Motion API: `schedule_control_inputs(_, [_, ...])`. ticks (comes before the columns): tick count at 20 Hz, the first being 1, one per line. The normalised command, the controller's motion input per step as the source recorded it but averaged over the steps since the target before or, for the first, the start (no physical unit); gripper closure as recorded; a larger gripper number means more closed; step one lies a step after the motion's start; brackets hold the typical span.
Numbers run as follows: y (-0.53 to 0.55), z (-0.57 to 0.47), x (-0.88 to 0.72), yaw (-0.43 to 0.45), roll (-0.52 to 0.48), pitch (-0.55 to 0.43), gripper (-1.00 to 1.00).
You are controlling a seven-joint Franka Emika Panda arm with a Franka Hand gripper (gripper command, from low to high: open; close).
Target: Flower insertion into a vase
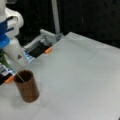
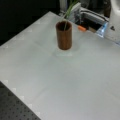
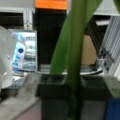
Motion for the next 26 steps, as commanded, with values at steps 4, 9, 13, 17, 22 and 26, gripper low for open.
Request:
schedule_control_inputs(4, [-0.08,0.24,0.54,-0.116,-0.230,0.710,1.00])
schedule_control_inputs(9, [-0.17,0.14,0.40,-0.167,-0.176,0.556,1.00])
schedule_control_inputs(13, [-0.19,0.12,0.19,-0.166,-0.153,0.438,1.00])
schedule_control_inputs(17, [-0.12,0.13,0.15,-0.134,-0.151,0.332,1.00])
schedule_control_inputs(22, [-0.07,0.05,0.16,-0.109,-0.140,0.336,1.00])
schedule_control_inputs(26, [-0.04,-0.13,0.27,-0.066,-0.089,0.395,1.00])
